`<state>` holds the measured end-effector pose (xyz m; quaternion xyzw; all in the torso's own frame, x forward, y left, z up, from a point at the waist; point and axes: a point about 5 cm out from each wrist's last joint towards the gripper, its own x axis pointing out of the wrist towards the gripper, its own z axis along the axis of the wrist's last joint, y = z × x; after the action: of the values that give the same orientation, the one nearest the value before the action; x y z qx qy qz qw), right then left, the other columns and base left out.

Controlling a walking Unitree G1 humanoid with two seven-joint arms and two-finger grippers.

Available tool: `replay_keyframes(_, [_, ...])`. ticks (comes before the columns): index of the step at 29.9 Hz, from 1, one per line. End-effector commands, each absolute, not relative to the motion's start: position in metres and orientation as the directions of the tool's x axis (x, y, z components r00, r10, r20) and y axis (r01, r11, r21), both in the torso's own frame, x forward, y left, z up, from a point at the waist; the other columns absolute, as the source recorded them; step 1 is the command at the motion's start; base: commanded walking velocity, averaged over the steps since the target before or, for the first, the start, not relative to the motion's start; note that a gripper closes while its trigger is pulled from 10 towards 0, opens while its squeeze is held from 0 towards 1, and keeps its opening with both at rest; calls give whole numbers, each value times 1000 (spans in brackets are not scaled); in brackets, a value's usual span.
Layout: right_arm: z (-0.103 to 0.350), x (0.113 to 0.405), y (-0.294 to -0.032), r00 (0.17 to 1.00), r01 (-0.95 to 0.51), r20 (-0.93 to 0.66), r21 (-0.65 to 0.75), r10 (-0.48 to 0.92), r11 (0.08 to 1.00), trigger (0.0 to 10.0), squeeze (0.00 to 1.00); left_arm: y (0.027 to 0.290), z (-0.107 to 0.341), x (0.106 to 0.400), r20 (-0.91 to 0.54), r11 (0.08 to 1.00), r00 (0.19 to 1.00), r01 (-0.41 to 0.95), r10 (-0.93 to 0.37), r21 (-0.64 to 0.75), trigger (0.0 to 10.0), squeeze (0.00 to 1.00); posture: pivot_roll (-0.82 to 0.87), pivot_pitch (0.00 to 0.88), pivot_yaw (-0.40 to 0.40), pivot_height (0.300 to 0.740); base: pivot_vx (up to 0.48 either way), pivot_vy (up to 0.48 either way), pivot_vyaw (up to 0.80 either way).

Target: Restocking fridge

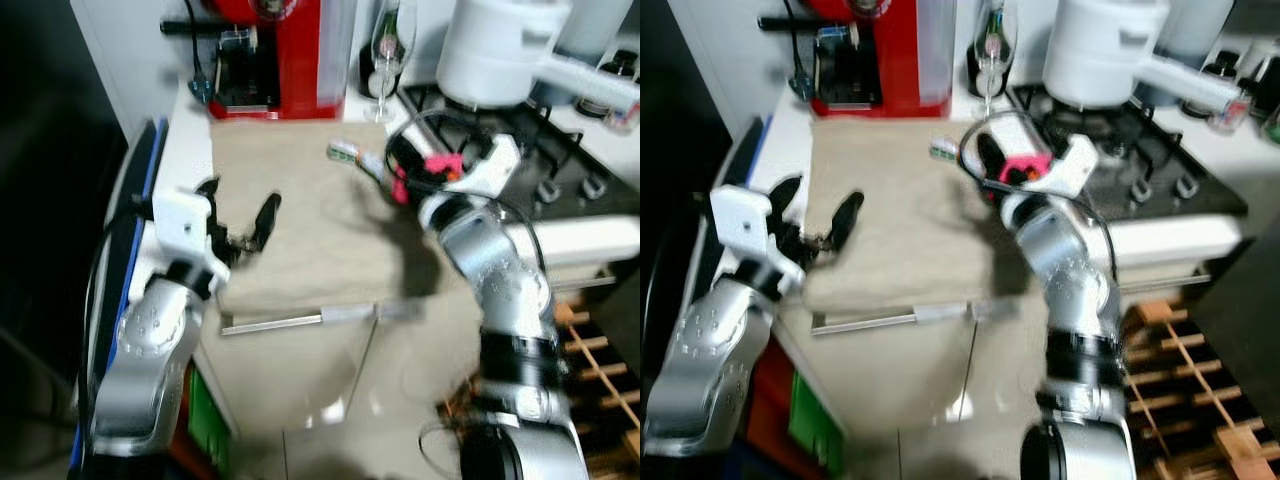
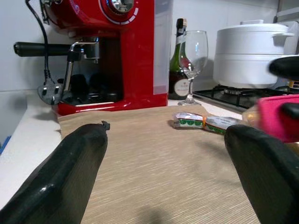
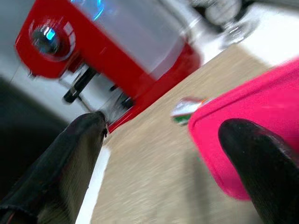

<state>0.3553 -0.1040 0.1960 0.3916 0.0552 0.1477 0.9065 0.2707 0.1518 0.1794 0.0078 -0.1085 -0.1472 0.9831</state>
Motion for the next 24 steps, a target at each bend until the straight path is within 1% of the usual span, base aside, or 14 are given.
replay_keyframes(1, [199,365,-98,949,-240,24,701,314,672,10000,196,151,182,274,210,958,935,281,-287,60,10000,0,4,0,-3,740,0,0,0])
replay_keyframes(3, [211,375,-99,955,-258,64,662,290,704,10000,200,151,182,275,210,958,935,280,-286,59,10000,0,4,0,-2,740,0,0,0])
replay_keyframes(6, [218,380,-104,960,-262,90,624,266,736,10000,196,151,181,275,210,958,935,279,-286,60,10000,0,3,0,-1,740,0,0,0])
replay_keyframes(10, [227,391,-121,971,-238,125,570,204,787,10000,200,150,181,275,207,959,936,279,-285,59,10000,0,2,0,0,740,0,0,0])
replay_keyframes(12, [231,391,-124,970,-244,149,541,194,805,10000,204,150,181,276,207,959,936,278,-285,60,10000,0,2,0,0,740,0,0,0])
replay_keyframes(14, [243,386,-131,962,-242,231,465,147,852,10000,200,151,181,276,205,959,937,276,-282,60,10000,0,-1,0,0,740,0,0,0])
replay_keyframes(16, [245,385,-133,960,-238,245,457,136,857,10000,200,151,180,276,205,959,937,275,-282,59,10000,0,-2,0,1,740,0,0,0])
replay_keyframes(17, [249,377,-138,948,-247,287,401,135,882,10000,200,151,180,275,198,961,940,273,-277,49,10000,0,-4,0,2,740,0,0,0])
replay_keyframes(18, [249,377,-138,948,-247,287,401,135,882,10000,200,151,180,275,198,961,940,273,-277,49,10000,0,-4,0,2,740,0,0,0])
replay_keyframes(19, [250,370,-139,935,-263,321,334,154,905,10000,204,152,179,275,191,962,944,269,-271,33,10000,0,-7,0,3,740,0,0,0])
replay_keyframes(20, [250,368,-139,930,-270,329,313,162,910,10000,204,152,179,275,189,963,945,268,-269,28,10000,0,-7,0,3,740,0,0,0])
replay_keyframes(22, [247,354,-134,904,-313,341,123,256,942,10000,204,151,179,274,188,963,945,269,-267,20,10000,0,-14,0,3,740,0,0,0])
replay_keyframes(23, [243,346,-135,888,-318,335,-49,315,947,10000,208,149,178,274,189,963,944,271,-269,17,10000,0,-19,0,0,740,0,0,0])
replay_keyframes(24, [243,346,-135,888,-318,335,-49,315,947,10000,208,149,178,274,189,963,944,271,-269,17,10000,0,-19,0,0,740,0,0,0])
